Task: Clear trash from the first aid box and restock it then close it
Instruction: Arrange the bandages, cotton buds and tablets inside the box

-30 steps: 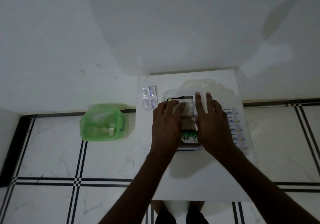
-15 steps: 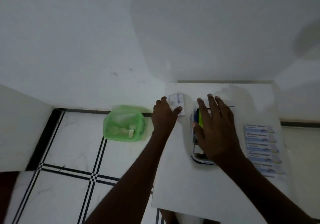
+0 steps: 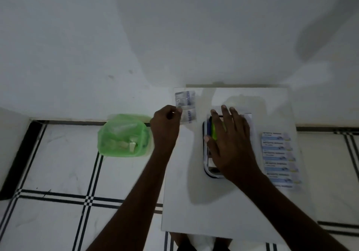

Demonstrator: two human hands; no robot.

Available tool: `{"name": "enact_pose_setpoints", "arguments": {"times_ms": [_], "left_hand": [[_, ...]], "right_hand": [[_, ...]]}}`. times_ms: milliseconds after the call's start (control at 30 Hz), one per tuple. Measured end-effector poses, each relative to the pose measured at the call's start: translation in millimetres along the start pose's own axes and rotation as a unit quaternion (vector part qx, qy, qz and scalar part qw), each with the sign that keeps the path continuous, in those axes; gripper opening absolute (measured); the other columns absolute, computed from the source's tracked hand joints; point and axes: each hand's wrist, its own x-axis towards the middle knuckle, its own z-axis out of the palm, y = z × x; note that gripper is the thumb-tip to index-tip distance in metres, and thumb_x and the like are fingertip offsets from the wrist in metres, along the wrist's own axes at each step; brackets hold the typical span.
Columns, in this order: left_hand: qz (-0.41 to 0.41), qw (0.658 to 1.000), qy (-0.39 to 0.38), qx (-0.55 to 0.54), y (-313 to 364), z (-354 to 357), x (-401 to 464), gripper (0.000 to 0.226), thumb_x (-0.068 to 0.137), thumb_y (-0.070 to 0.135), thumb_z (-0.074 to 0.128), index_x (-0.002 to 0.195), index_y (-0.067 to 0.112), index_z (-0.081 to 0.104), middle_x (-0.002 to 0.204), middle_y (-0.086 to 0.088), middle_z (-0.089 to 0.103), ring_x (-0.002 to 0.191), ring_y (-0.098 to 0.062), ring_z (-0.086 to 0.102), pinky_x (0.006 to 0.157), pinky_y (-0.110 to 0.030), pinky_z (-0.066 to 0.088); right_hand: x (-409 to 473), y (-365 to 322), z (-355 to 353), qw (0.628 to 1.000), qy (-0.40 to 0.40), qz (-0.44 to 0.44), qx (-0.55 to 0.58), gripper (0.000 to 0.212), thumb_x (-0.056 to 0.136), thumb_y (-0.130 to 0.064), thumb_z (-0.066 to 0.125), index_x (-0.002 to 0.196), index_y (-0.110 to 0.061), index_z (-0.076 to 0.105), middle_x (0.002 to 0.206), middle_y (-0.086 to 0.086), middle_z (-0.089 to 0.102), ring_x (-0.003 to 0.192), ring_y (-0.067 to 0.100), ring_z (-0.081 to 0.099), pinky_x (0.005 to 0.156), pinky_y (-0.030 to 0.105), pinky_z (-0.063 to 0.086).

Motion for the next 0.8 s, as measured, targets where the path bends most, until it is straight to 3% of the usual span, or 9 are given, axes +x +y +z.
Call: {"name": "enact_pose_setpoints", "arguments": {"times_ms": [100, 233, 300, 367, 467, 600, 800], "left_hand": [[0.038, 0.998, 0.001, -0.040, 28.6, -24.4, -33.1, 0.026, 0.092, 0.029, 0.066, 0.074, 0.011, 0.070, 0.062, -0.002, 0.066, 0.055, -0.007, 0.051, 0.054, -0.015, 0.037], [0.072, 0.988, -0.138, 0.019, 44.2, -5.0, -67.1, 0.026, 0.089, 0.034, 0.069, 0.075, 0.013, 0.073, 0.064, -0.003, 0.071, 0.064, -0.018, 0.069, 0.062, -0.032, 0.051], [0.088, 0.981, -0.153, 0.076, 46.5, 15.0, -82.5, 0.020, 0.086, 0.037, 0.072, 0.090, 0.018, 0.075, 0.074, -0.001, 0.075, 0.074, -0.020, 0.070, 0.063, -0.029, 0.046], [0.117, 0.976, -0.139, 0.123, 44.0, 27.7, -92.9, 0.027, 0.086, 0.039, 0.072, 0.108, 0.024, 0.069, 0.083, -0.001, 0.077, 0.081, -0.023, 0.070, 0.067, -0.029, 0.047], [0.158, 0.963, -0.106, 0.192, 37.5, 36.4, -103.6, 0.047, 0.087, 0.047, 0.066, 0.129, 0.029, 0.056, 0.085, 0.000, 0.076, 0.082, -0.029, 0.070, 0.070, -0.037, 0.053], [0.185, 0.958, -0.079, 0.203, 34.8, 37.9, -110.6, 0.058, 0.086, 0.048, 0.067, 0.136, 0.026, 0.047, 0.092, 0.002, 0.075, 0.087, -0.027, 0.070, 0.069, -0.039, 0.054], [0.206, 0.961, -0.009, 0.184, 41.7, 41.0, -115.7, 0.042, 0.088, 0.031, 0.066, 0.125, 0.015, 0.057, 0.104, -0.008, 0.063, 0.098, -0.030, 0.055, 0.076, -0.044, 0.051]], "right_hand": [[-13.1, 17.8, -13.5, 0.998, 0.041, 0.049, 0.017, 0.059, 0.098, -0.038, 0.034, 0.149, -0.007, 0.037, 0.157, 0.021, 0.033, 0.147, 0.036, 0.024, 0.118, 0.055, 0.023], [-32.7, 45.8, -24.5, 0.988, 0.090, 0.121, 0.040, 0.053, 0.098, -0.031, 0.037, 0.145, -0.007, 0.041, 0.153, 0.020, 0.039, 0.142, 0.036, 0.034, 0.115, 0.053, 0.030], [-43.4, 64.7, -22.5, 0.976, 0.115, 0.177, 0.055, 0.051, 0.097, -0.027, 0.043, 0.144, -0.007, 0.041, 0.148, 0.018, 0.046, 0.136, 0.035, 0.041, 0.111, 0.051, 0.036], [-50.3, 82.2, -14.2, 0.948, 0.119, 0.286, 0.067, 0.056, 0.094, -0.026, 0.053, 0.144, -0.006, 0.040, 0.141, 0.018, 0.052, 0.129, 0.036, 0.046, 0.105, 0.050, 0.037], [-61.1, 104.8, 3.7, 0.902, 0.026, 0.431, 0.017, 0.079, 0.084, -0.040, 0.067, 0.144, -0.001, 0.033, 0.136, 0.023, 0.049, 0.123, 0.042, 0.045, 0.101, 0.054, 0.036], [-67.6, 115.8, 22.5, 0.899, -0.009, 0.437, -0.019, 0.088, 0.069, -0.045, 0.080, 0.134, -0.002, 0.040, 0.123, 0.022, 0.048, 0.110, 0.041, 0.049, 0.088, 0.050, 0.044], [-61.6, 135.0, 24.4, 0.877, 0.068, 0.458, 0.131, 0.072, 0.063, -0.020, 0.086, 0.121, -0.002, 0.048, 0.119, 0.023, 0.051, 0.108, 0.041, 0.052, 0.088, 0.045, 0.047]]}}
